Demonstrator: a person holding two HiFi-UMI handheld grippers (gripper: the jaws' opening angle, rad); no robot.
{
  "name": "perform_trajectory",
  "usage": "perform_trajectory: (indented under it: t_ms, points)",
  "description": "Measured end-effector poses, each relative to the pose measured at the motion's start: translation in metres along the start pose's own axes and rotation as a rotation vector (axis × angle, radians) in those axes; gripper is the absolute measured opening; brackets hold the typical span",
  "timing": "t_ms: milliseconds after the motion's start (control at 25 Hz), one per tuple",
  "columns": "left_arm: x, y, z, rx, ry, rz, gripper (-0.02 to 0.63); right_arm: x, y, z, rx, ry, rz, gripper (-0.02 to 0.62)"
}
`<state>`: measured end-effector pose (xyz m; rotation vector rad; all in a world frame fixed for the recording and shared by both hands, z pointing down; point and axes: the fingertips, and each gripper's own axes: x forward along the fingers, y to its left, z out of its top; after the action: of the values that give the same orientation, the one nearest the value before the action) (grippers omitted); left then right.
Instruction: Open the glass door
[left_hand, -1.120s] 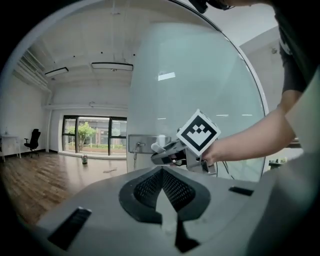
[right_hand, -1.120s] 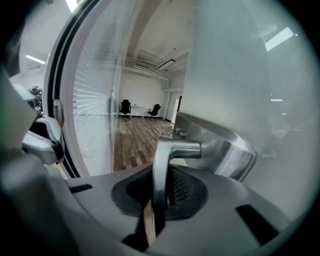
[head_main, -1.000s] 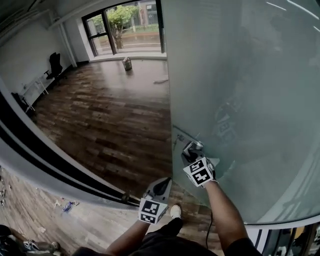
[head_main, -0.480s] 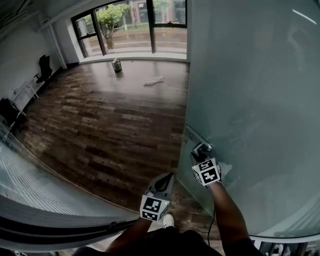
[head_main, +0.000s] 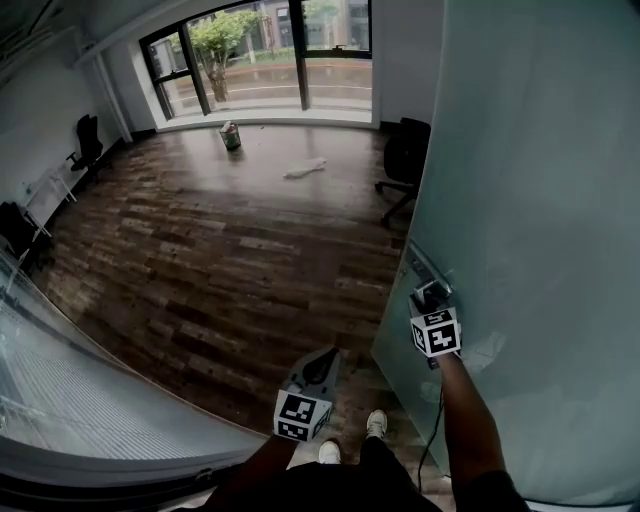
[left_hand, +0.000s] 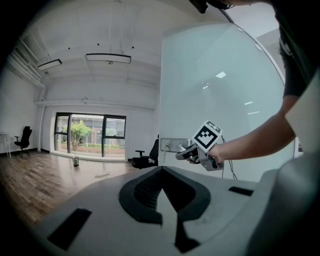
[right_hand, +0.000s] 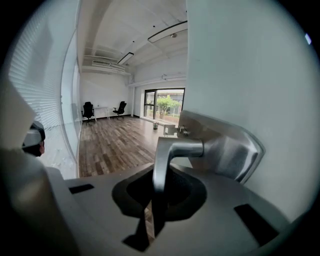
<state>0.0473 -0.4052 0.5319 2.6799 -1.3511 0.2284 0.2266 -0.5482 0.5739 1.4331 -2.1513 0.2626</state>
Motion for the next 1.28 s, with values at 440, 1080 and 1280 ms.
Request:
perform_trajectory:
  t_ms: [440, 1080, 1280]
  points:
    - [0.110, -0.005, 0.022, -0.012, -0.029, 0.019, -0.003, 0.025, -0.144, -0.017, 0.108, 0.008, -0.105, 0.032]
    - [0.191, -0.003, 0.025, -0.023, 0.003, 0.047, -0.003, 0.016, -0.328, -0.052, 0.233, 0.036, -0.281, 0.029]
    - [0.209, 0.001, 0.017, -0.034, 0.017, 0.063, -0.003, 0.013, -0.383, -0.069, 0.264, 0.048, -0.336, 0.029]
